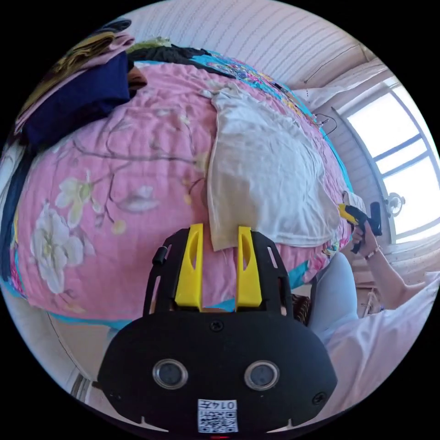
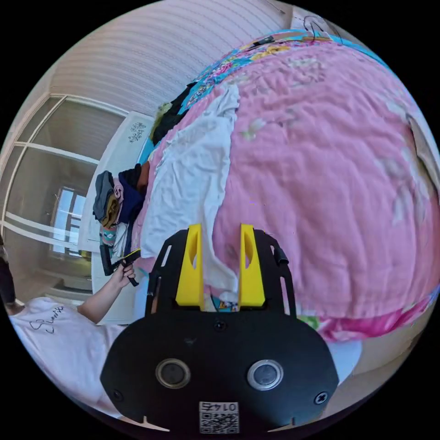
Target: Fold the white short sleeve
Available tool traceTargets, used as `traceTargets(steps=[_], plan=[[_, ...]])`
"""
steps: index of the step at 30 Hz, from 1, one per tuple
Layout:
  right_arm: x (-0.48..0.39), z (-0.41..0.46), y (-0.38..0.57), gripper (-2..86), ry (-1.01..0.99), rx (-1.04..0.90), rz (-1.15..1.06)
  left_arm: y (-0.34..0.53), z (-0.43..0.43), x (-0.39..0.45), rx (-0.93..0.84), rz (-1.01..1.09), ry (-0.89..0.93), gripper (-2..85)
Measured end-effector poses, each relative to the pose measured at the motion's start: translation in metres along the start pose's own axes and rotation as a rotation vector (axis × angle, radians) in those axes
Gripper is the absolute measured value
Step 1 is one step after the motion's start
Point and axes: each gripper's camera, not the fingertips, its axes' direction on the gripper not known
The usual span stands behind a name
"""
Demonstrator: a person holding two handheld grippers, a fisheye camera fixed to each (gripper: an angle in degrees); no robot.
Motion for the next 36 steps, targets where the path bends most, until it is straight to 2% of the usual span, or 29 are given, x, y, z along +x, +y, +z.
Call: traceTargets(steps=[1, 4, 7, 9, 15, 18, 21, 23, 26, 29, 31, 33, 36], plan=[[-0.003, 0.004, 0.015, 11.5, -0.017, -0.012, 0.003, 0.009, -0.003, 0.007, 0.055, -0.001, -0.027, 10.1], [-0.013, 0.003, 0.032, 7.8, -0.005, -0.014, 0.008, 0.014, -0.007, 0.021, 0.043, 0.036, -0.113, 4.5], [-0.021, -0.004, 0.037, 2.1, -0.029, -0.084, -0.021, 0.019, -0.024, 0.027, 0.016, 0.051, -0.032, 0.0], [-0.027, -0.022, 0.045, 1.2, -0.068, -0.055, -0.053, 0.029, -0.044, 0.03, 0.034, 0.042, 0.029, -0.6], [-0.042, -0.119, 0.091, 0.2, -0.304, 0.126, -0.178, 0.087, -0.148, 0.045, 0.247, 0.156, 0.238, -1.0], [-0.073, -0.195, 0.121, 0.1, -0.292, 0.31, -0.398, 0.12, -0.225, 0.054, 0.464, 0.244, 0.371, -1.0], [-0.115, -0.278, 0.147, 0.0, -0.465, 0.469, -0.637, 0.148, -0.313, 0.067, 0.73, 0.366, 0.487, -1.0], [-0.171, -0.342, 0.167, -0.1, -0.626, 0.526, -0.869, 0.162, -0.388, 0.086, 0.89, 0.475, 0.494, -1.0], [-0.243, -0.404, 0.191, -0.1, -0.571, 0.587, -1.07, 0.176, -0.479, 0.116, 1.001, 0.598, 0.39, -1.0], [-0.277, -0.43, 0.183, -0.1, -0.469, 0.605, -1.05, 0.18, -0.529, 0.142, 1.076, 0.656, 0.225, -1.0], [-0.279, -0.424, 0.158, -0.1, -0.424, 0.548, -0.988, 0.165, -0.532, 0.145, 1.057, 0.629, 0.219, -1.0], [-0.27, -0.401, 0.121, -0.1, -0.368, 0.435, -0.894, 0.14, -0.516, 0.141, 0.993, 0.57, 0.221, -1.0], [-0.226, -0.338, 0.051, -0.1, -0.231, 0.268, -0.648, 0.082, -0.448, 0.134, 0.816, 0.474, 0.011, -1.0]])
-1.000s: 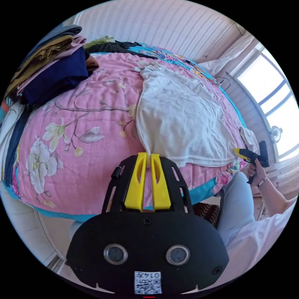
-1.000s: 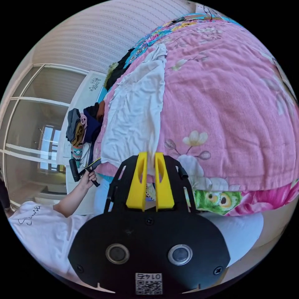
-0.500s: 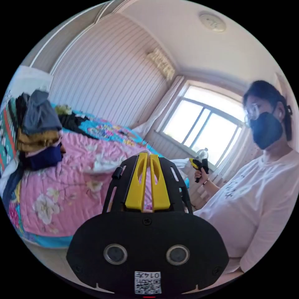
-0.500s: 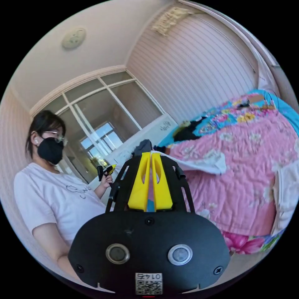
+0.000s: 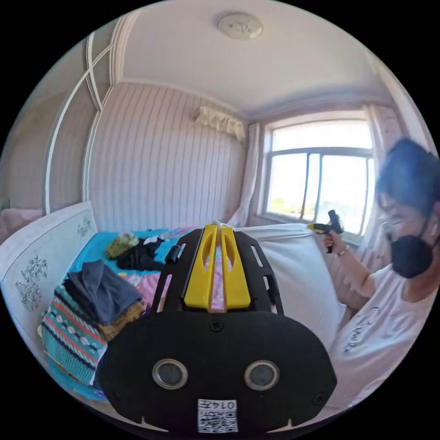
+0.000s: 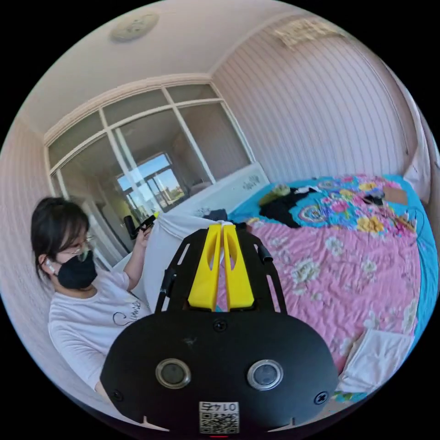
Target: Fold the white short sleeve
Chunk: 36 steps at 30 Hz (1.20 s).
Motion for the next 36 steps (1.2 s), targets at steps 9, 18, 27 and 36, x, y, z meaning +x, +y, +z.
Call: traceTargets(steps=[9, 18, 27, 36], plan=[[0.022, -0.017, -0.087, -0.2, 0.103, 0.302, -0.077, -0.033, 0.122, -0.046, 0.058, -0.161, 0.006, -1.0], [0.066, 0.012, -0.009, -0.1, 0.075, 0.297, -0.088, 0.061, 0.164, -0.039, -0.159, -0.056, -0.031, -1.0], [0.233, 0.113, 0.185, -0.1, 0.059, -0.019, 0.568, 0.306, 0.28, -0.073, -0.681, -0.381, 0.011, -1.0], [0.272, 0.146, 0.239, -0.2, 0.122, -0.271, 0.695, 0.395, 0.313, -0.093, -0.842, -0.46, 0.025, -1.0]])
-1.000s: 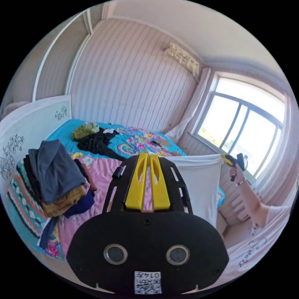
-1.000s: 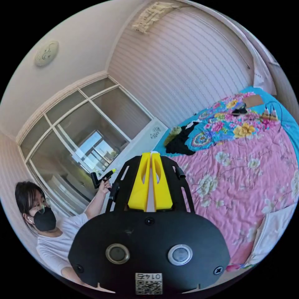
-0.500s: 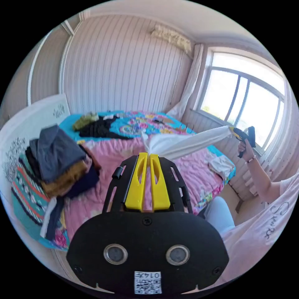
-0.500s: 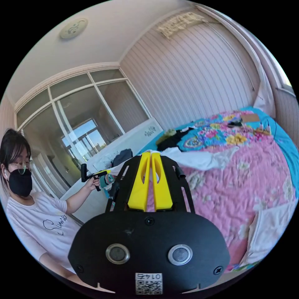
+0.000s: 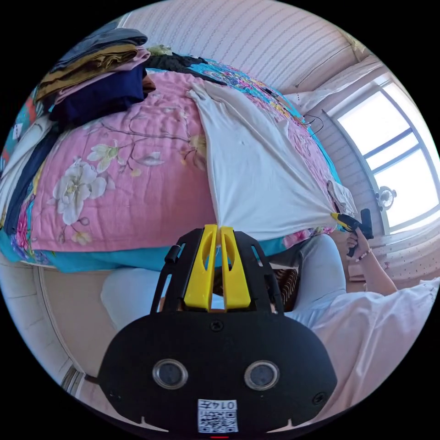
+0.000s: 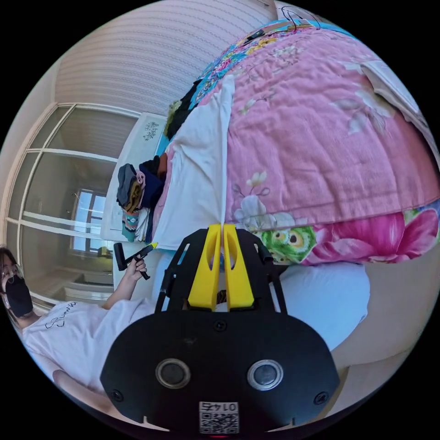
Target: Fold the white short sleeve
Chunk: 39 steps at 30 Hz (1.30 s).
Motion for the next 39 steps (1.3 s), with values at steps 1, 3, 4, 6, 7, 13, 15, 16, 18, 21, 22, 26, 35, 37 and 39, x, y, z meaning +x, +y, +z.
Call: traceTargets(steps=[1, 3, 4, 6, 7, 13, 15, 16, 18, 21, 22, 26, 35, 37, 39], plan=[[0.005, 0.0, -0.002, -0.2, 0.006, -0.014, 0.01, 0.001, 0.005, -0.005, -0.004, -0.004, -0.002, -1.0], [0.012, 0.001, -0.005, -0.2, 0.023, -0.038, 0.018, 0.002, 0.012, -0.011, -0.009, -0.006, 0.007, -1.0], [0.016, 0.001, -0.008, -0.2, 0.035, -0.056, 0.021, 0.002, 0.017, -0.014, -0.019, -0.002, 0.002, -1.0], [0.02, 0.002, -0.012, -0.2, 0.046, -0.086, 0.02, 0.003, 0.024, -0.017, -0.036, 0.012, -0.011, -1.0], [0.022, 0.002, -0.014, -0.2, 0.058, -0.108, 0.018, 0.005, 0.028, -0.018, -0.047, 0.027, -0.018, -1.0], [0.028, 0.021, -0.032, -0.1, 0.157, -0.188, 0.002, 0.0, 0.075, -0.027, -0.115, 0.058, -0.072, -0.9], [0.031, 0.028, -0.038, -0.1, 0.185, -0.207, 0.017, -0.008, 0.091, -0.033, -0.12, 0.025, -0.05, -0.7], [0.034, 0.03, -0.042, 0.0, 0.197, -0.214, 0.027, -0.013, 0.102, -0.037, -0.127, 0.006, -0.034, -0.5], [0.038, 0.029, -0.045, 0.0, 0.214, -0.208, 0.037, -0.02, 0.114, -0.043, -0.148, -0.011, -0.013, 0.0], [0.046, 0.019, -0.045, 0.1, 0.227, -0.182, 0.039, -0.027, 0.127, -0.048, -0.184, 0.006, -0.042, 0.5], [0.049, 0.014, -0.043, 0.1, 0.231, -0.161, 0.04, -0.028, 0.132, -0.05, -0.209, 0.018, -0.07, 0.7], [0.061, -0.004, -0.038, 0.2, 0.203, -0.058, 0.063, -0.031, 0.144, -0.059, -0.211, 0.016, -0.074, 0.2], [0.059, -0.009, -0.065, 3.9, 0.214, 0.154, -0.039, -0.104, 0.178, -0.024, -0.124, 0.135, -0.03, -1.0], [0.058, -0.005, -0.078, 5.0, 0.201, 0.192, -0.062, -0.139, 0.193, -0.003, -0.111, 0.246, -0.03, -0.9], [0.058, -0.002, -0.092, 5.4, 0.169, 0.236, -0.086, -0.184, 0.212, 0.024, -0.082, 0.351, 0.003, -0.9]])
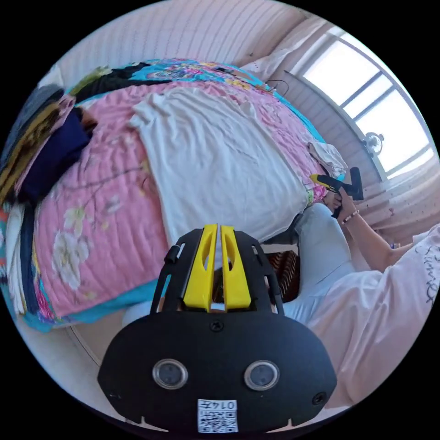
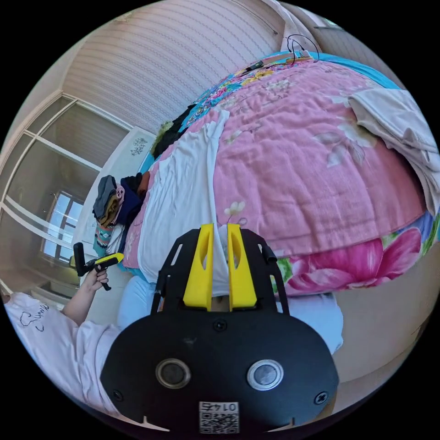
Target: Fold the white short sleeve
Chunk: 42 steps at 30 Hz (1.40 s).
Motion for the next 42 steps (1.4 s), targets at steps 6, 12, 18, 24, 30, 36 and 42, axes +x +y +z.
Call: traceTargets(steps=[6, 12, 18, 24, 30, 36, 42], plan=[[-0.003, 0.021, -0.051, 4.9, -0.001, 0.154, -0.052, -0.213, 0.076, 0.058, 0.128, 0.25, -0.017, -0.7], [0.006, 0.041, -0.115, 5.7, -0.033, 0.175, -0.09, -0.366, 0.19, 0.087, 0.082, 0.244, -0.008, 4.9], [0.01, 0.078, -0.168, 8.1, 0.013, 0.112, -0.13, -0.417, 0.289, 0.062, -0.088, 0.164, -0.003, 1.2], [0.012, 0.087, -0.194, 8.5, -0.064, 0.097, -0.186, -0.404, 0.261, 0.0, 0.08, 0.075, 0.094, -0.1], [0.007, 0.102, -0.219, 8.4, -0.109, 0.027, -0.206, -0.392, 0.276, -0.057, 0.116, -0.086, 0.213, 3.7], [-0.024, 0.114, -0.239, 8.3, -0.038, 0.007, -0.332, -0.401, 0.259, -0.069, 0.22, -0.084, 0.198, 4.4], [-0.028, 0.122, -0.252, 1.9, 0.01, -0.034, -0.325, -0.447, 0.282, -0.051, 0.254, 0.015, 0.006, 7.0]])
